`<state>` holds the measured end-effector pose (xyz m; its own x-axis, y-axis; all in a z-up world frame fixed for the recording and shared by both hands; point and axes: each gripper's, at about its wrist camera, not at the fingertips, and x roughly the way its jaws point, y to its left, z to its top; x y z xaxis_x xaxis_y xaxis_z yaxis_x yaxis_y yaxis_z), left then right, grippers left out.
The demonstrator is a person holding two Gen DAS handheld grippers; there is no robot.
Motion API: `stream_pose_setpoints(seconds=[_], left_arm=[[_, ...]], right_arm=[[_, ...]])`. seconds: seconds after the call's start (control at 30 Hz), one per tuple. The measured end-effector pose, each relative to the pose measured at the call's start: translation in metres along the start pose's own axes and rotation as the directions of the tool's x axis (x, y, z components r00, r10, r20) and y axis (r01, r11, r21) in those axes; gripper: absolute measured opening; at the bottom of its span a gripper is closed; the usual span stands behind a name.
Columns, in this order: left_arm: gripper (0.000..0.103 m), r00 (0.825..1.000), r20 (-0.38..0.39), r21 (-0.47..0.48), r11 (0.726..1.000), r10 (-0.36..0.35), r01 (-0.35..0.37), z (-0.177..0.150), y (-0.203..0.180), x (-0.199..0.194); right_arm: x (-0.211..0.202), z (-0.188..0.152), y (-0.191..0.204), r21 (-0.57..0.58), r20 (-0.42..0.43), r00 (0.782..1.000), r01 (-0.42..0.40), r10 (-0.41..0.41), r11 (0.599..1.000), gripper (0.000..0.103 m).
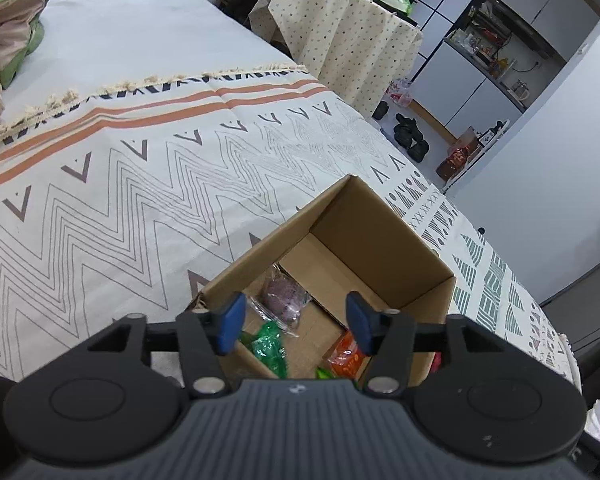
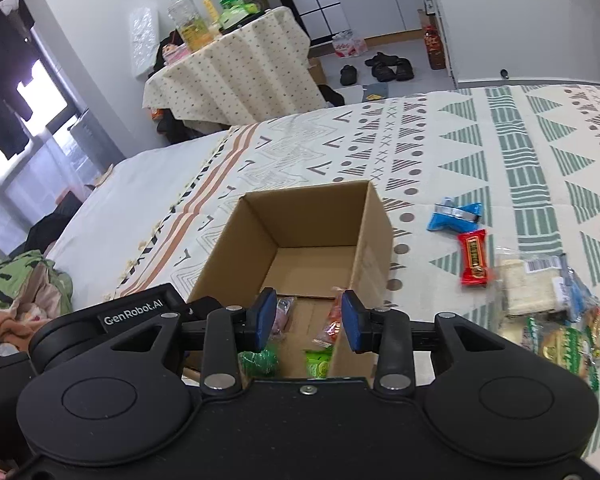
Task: Organize snacks
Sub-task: 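Open both grippers to drop the green packets into the box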
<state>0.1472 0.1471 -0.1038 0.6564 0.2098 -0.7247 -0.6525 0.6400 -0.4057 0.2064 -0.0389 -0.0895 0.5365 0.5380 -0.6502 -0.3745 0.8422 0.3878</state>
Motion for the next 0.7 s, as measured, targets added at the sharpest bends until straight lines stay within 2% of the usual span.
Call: stream_pose_setpoints(seconds=[0.07,0.17,0.23,0.33,0.4,0.7], left_arm=[[0.066,1.0,0.004,0.007,1.0,0.007,-0.007,-0.002,-0.003,-0.002],[0.075,1.0,-0.006,0.007,1.0,0.008,-0.008,-0.003,-0.009,-0.004],[0.086,1.0,-0.018,0.025,1.0,0.01,-0.009,-0.006,-0.015,-0.006],[0.087,0.999,-0.023,0.078,0.997,0.026,-0.024,-0.015,-0.025,-0.008],[0.088,0.999,-0.033,0.1,0.994,0.039,-0.036,-0.019,-0.03,-0.008],[0.092,0.999,-0.036,0.172,0.985,0.015,-0.009,-0.038,-0.055,-0.017]], right_arm=[[-0.006,-0.002,-0.006,0.007,0.005,1.0,0.011,-0.011,1.0,0.038],[-0.016,-0.005,-0.017,0.024,0.006,0.999,0.041,-0.041,0.999,0.047],[-0.024,-0.008,-0.025,0.034,0.01,0.998,0.069,-0.069,0.997,0.05],[-0.036,-0.012,-0.038,0.054,0.012,0.996,0.093,-0.093,0.994,0.054],[-0.047,-0.014,-0.047,0.064,0.022,0.993,0.112,-0.114,0.992,0.061],[-0.08,-0.018,-0.081,0.1,0.054,0.981,0.178,-0.184,0.979,0.07]])
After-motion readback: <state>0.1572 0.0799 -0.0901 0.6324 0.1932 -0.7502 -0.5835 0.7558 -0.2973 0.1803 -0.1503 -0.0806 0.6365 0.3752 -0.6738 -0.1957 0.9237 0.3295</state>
